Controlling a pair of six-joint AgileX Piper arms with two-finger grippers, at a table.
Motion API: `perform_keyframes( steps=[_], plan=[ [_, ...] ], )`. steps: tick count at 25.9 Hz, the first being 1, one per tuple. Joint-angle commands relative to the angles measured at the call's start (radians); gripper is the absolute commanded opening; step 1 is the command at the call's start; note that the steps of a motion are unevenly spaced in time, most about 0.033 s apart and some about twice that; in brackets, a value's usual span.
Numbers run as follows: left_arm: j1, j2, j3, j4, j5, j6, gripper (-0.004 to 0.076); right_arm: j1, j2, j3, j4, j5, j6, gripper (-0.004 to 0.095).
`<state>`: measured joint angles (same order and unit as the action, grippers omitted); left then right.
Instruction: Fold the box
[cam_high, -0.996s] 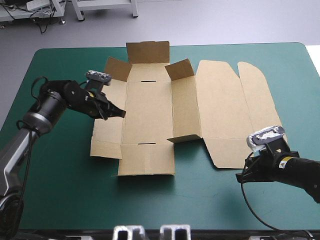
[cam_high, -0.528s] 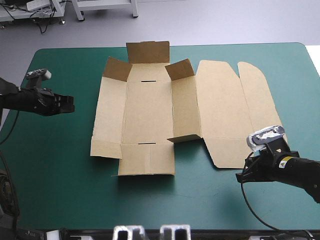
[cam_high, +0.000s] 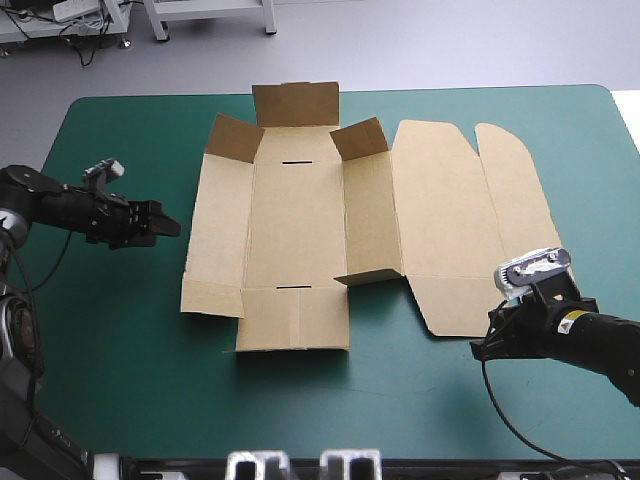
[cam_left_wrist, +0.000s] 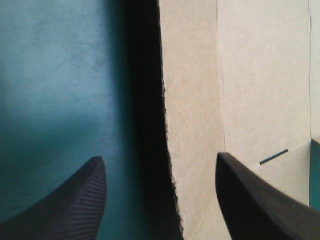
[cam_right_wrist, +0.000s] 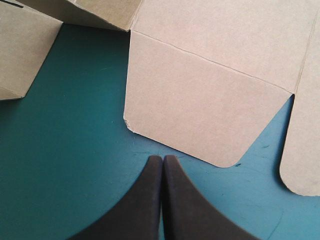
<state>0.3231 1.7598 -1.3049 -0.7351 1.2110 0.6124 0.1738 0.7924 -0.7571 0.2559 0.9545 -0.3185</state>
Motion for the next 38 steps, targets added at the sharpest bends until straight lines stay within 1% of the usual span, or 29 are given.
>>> perform_keyframes(
  steps=[1, 4, 6, 8, 9, 11, 13, 14, 22, 25, 30, 35, 38],
  plan=[
    [-0.04, 0.002, -0.001, -0.075, 0.082, 0.017, 0.0463, 0.001, -0.007, -0.023, 0.021, -0.044, -0.004, -0.002],
    [-0.082, 0.038, -0.001, -0.095, 0.082, 0.022, 0.0462, 0.001, -0.007, -0.023, 0.021, -0.042, -0.004, -0.002],
    [-0.126, 0.057, -0.001, -0.134, 0.08, 0.054, 0.0462, 0.001, -0.007, -0.023, 0.021, -0.042, -0.004, -0.002],
    [-0.157, 0.061, -0.001, -0.138, 0.054, 0.062, 0.0459, 0.001, -0.007, -0.023, 0.021, -0.042, -0.004, -0.002],
    [-0.167, 0.063, -0.001, -0.138, 0.034, 0.058, 0.0433, 0.001, -0.007, -0.023, 0.023, -0.042, -0.004, -0.002],
    [-0.167, 0.067, -0.001, -0.138, 0.005, 0.02, 0.0272, 0.001, -0.007, -0.023, 0.023, -0.037, -0.004, -0.002],
    [-0.167, 0.073, -0.001, -0.138, -0.02, -0.005, 0.007, 0.001, -0.007, -0.023, 0.023, -0.033, -0.004, -0.002],
    [-0.167, 0.076, -0.001, -0.139, -0.02, -0.005, -0.0006, 0.001, -0.007, -0.023, 0.023, -0.033, -0.004, -0.002],
    [-0.167, 0.106, -0.001, -0.165, 0.028, 0.013, -0.0004, 0.001, -0.007, -0.023, 0.023, -0.033, -0.004, -0.002],
    [-0.167, 0.093, -0.013, -0.183, 0.032, 0.015, -0.001, 0.001, -0.007, -0.023, 0.023, -0.033, -0.004, -0.002],
    [-0.17, 0.046, -0.049, -0.169, 0.055, 0.066, -0.001, 0.001, -0.007, -0.023, 0.034, -0.033, -0.004, -0.002],
    [-0.209, -0.021, -0.149, -0.056, 0.075, 0.071, -0.001, 0.001, -0.007, -0.023, 0.035, -0.037, -0.004, -0.002],
    [-0.306, -0.065, -0.274, 0.047, 0.078, 0.045, -0.001, 0.001, -0.007, -0.023, 0.035, -0.042, -0.004, -0.002]
  ],
)
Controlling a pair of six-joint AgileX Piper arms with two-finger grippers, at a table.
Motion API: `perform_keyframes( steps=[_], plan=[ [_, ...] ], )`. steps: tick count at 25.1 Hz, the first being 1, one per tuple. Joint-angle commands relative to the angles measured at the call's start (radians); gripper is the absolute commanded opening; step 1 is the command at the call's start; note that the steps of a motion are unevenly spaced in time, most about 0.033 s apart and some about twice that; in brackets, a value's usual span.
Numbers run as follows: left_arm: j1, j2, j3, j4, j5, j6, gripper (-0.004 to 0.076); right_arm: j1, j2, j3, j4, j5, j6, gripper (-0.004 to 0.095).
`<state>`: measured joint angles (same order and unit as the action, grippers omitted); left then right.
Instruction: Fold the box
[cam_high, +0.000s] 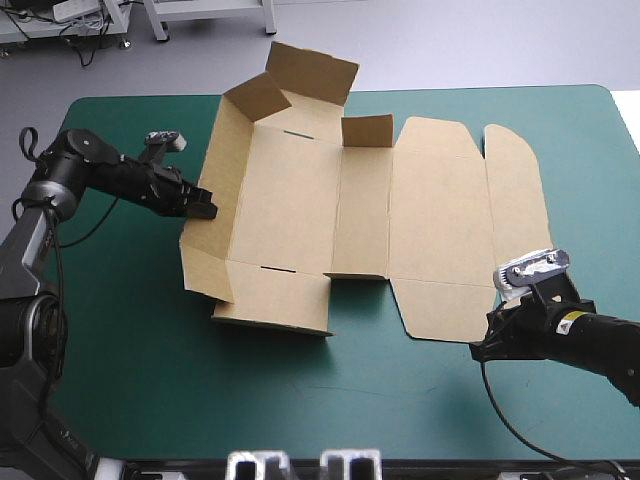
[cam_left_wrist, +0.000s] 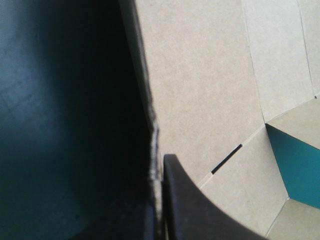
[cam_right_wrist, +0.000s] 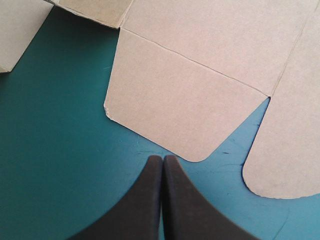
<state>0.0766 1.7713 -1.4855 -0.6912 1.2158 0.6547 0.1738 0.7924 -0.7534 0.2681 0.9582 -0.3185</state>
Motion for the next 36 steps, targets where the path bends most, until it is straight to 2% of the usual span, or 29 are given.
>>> perform_keyframes(
  steps=[1, 7, 10, 13, 21, 27, 32, 34, 36],
  plan=[
    [-0.088, -0.076, -0.125, 0.03, 0.073, 0.0, -0.001, 0.001, -0.007, -0.026, 0.023, -0.048, -0.004, -0.002],
    [-0.386, -0.077, -0.341, 0.381, 0.049, -0.003, 0.0003, 0.001, -0.007, -0.037, 0.023, -0.097, -0.004, -0.002],
    [-0.446, -0.077, -0.391, 0.43, -0.008, 0.055, 0.0003, 0.001, -0.007, -0.082, 0.014, -0.121, -0.004, -0.002],
    [-0.499, -0.077, -0.421, 0.507, -0.114, 0.125, 0.0003, 0.001, -0.001, -0.173, 0.01, -0.173, -0.001, -0.002],
    [-0.628, -0.077, -0.431, 0.814, -0.161, 0.113, -0.0006, 0.001, 0.093, -0.382, 0.008, -0.195, 0.04, -0.002],
    [-0.716, -0.077, -0.431, 0.814, -0.237, 0.152, -0.001, 0.001, 0.197, -0.575, 0.006, -0.124, 0.054, -0.002],
    [-0.769, -0.106, -0.412, 0.812, -0.204, 0.203, -0.001, -0.001, 0.298, -0.732, -0.026, -0.037, 0.055, -0.002],
    [-0.779, -0.139, -0.375, 0.83, -0.232, 0.207, -0.001, -0.001, 0.335, -0.786, -0.055, -0.011, 0.075, -0.002],
    [-0.779, -0.185, -0.302, 0.856, -0.31, 0.214, -0.001, -0.001, 0.373, -0.844, -0.07, 0.02, 0.082, -0.002]
  ],
)
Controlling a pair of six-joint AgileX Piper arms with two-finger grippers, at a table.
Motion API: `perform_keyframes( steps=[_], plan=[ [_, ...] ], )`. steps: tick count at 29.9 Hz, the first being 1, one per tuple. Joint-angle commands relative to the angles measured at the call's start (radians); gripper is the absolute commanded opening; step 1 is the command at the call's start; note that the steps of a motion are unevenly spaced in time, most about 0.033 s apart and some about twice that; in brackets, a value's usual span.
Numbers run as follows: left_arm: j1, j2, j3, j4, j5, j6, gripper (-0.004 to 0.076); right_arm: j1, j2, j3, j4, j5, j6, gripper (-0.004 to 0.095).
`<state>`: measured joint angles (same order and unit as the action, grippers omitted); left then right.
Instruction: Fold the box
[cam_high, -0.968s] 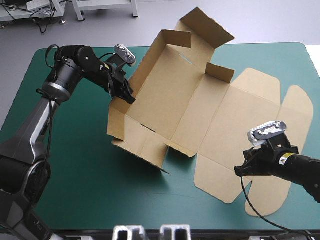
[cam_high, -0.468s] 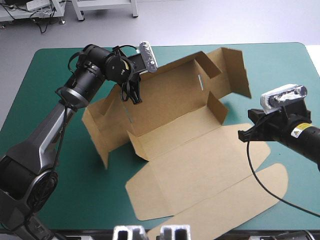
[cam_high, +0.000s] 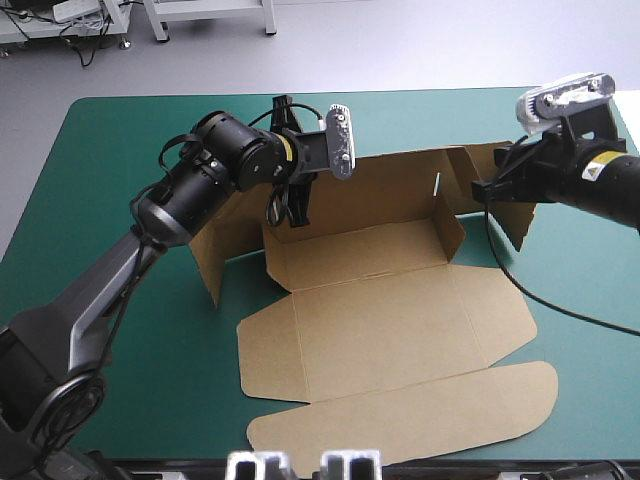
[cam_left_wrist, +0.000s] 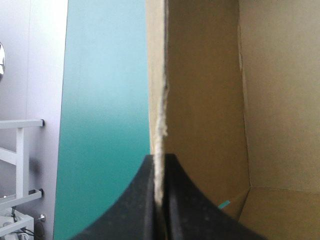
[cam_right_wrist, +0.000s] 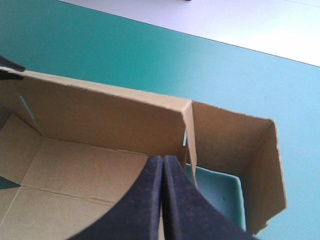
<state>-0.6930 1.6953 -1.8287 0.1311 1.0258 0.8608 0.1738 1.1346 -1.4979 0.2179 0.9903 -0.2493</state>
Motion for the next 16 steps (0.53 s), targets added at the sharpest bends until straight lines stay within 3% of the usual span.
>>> perform_keyframes(
  steps=[1, 9, 16],
  plan=[
    [-0.01, -0.137, 0.088, 0.039, -0.169, 0.013, -0.001, -0.001, 0.051, -0.126, -0.023, 0.001, 0.013, -0.002],
    [-0.008, -0.321, 0.52, 0.132, -0.563, 0.059, -0.001, -0.001, 0.19, -0.29, -0.023, 0.059, 0.013, -0.002],
    [-0.008, -0.329, 0.607, 0.225, -0.663, 0.034, -0.001, -0.022, 0.384, -0.493, -0.023, 0.155, 0.037, -0.002]
  ],
)
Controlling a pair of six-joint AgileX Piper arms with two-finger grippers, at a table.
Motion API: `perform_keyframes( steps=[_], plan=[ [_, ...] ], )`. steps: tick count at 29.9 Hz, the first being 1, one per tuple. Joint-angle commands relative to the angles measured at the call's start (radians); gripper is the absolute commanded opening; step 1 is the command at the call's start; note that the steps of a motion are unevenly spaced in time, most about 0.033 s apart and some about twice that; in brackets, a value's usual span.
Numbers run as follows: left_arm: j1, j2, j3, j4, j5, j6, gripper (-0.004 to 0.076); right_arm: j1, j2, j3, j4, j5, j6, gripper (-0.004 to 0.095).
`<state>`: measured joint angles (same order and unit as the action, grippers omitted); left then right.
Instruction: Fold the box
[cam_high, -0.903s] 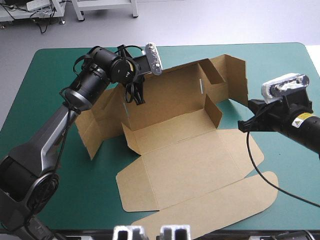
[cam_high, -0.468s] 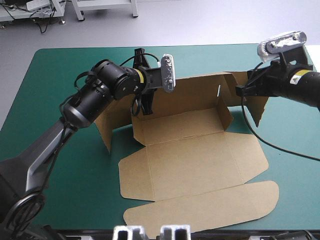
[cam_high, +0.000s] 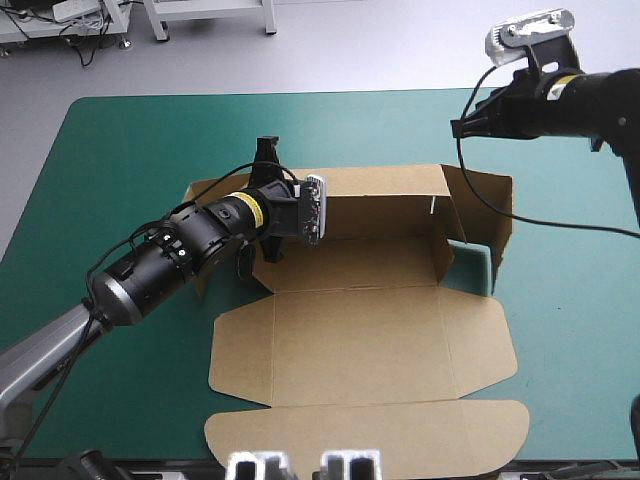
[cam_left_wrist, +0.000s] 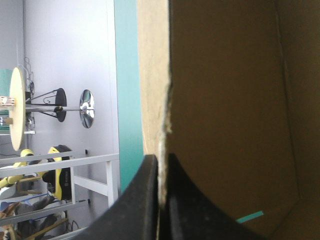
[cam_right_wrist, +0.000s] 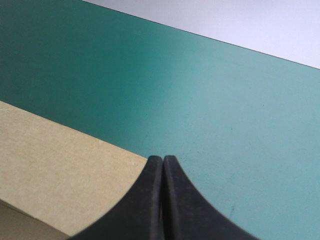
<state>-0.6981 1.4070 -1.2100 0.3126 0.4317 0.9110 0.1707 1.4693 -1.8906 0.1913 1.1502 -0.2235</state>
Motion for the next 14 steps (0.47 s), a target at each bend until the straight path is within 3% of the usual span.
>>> perform_keyframes(
  steps=[1, 4, 8, 14],
  plan=[
    [-0.002, -0.041, -0.012, 0.046, -0.076, -0.012, -0.001, -0.029, 0.079, -0.128, 0.006, 0.016, 0.018, -0.002],
    [-0.002, -0.041, -0.012, 0.054, -0.104, -0.017, -0.001, -0.074, 0.187, -0.218, 0.019, 0.099, 0.041, -0.002],
    [-0.002, -0.041, -0.012, 0.072, -0.127, -0.08, -0.001, -0.127, 0.283, -0.224, 0.121, 0.097, 0.066, -0.002],
    [-0.002, -0.032, -0.006, 0.141, -0.166, -0.107, -0.001, -0.138, 0.392, -0.224, 0.127, 0.097, 0.073, -0.002]
  ],
)
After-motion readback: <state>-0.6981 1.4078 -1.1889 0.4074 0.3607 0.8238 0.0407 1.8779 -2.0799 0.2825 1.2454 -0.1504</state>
